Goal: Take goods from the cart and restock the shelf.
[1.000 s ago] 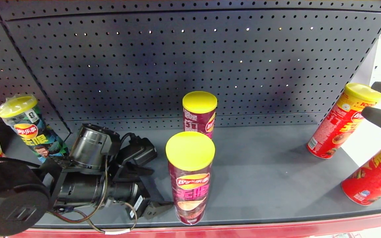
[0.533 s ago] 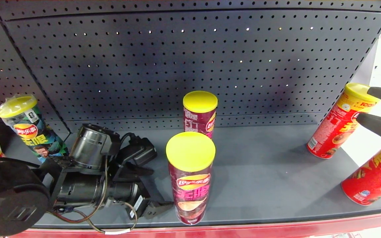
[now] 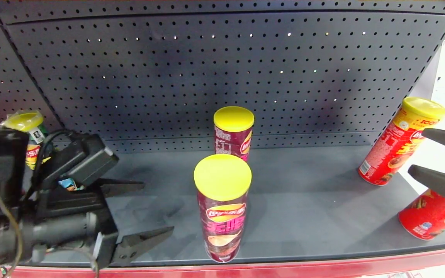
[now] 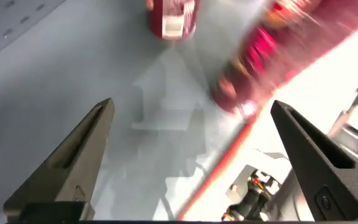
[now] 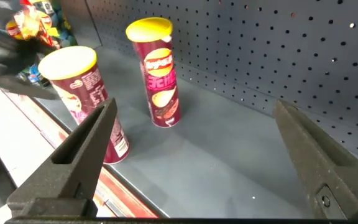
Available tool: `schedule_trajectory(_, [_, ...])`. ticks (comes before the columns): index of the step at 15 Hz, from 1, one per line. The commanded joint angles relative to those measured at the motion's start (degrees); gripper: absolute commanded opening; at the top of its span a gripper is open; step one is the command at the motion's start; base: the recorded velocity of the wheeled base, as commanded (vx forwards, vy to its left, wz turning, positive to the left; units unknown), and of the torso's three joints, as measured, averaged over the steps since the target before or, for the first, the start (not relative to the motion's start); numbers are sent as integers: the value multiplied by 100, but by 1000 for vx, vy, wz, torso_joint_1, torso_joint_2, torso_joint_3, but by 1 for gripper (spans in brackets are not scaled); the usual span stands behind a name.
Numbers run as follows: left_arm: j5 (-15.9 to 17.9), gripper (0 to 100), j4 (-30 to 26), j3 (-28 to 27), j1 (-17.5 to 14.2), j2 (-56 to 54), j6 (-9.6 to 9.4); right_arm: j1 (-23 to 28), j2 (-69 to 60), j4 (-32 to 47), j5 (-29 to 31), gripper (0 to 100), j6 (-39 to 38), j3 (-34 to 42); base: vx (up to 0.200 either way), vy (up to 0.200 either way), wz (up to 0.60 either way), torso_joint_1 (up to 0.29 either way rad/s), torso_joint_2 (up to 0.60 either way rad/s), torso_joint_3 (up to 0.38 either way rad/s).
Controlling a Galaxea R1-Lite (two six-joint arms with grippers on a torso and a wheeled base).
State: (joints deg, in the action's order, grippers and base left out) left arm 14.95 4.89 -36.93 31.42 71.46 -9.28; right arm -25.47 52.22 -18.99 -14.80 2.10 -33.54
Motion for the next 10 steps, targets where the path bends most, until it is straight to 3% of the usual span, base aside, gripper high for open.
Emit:
schedule_trajectory(1, [-317,100,-339,572,-4,-1354,-13,-2,-283,1,-5,100,1,163,0,0,0,0,0,0])
schedule_trajectory(8, [-1134,100,-858,581,5,-2268,-48,-143,-1118,10,-120,100,19,1262,0,0,0,0,0,0])
schedule_trajectory(10, [-1916,100,-1429,581,-13,-2919,-39,-108,-1267,89,-5,100,72,1508,0,0,0,0,0,0])
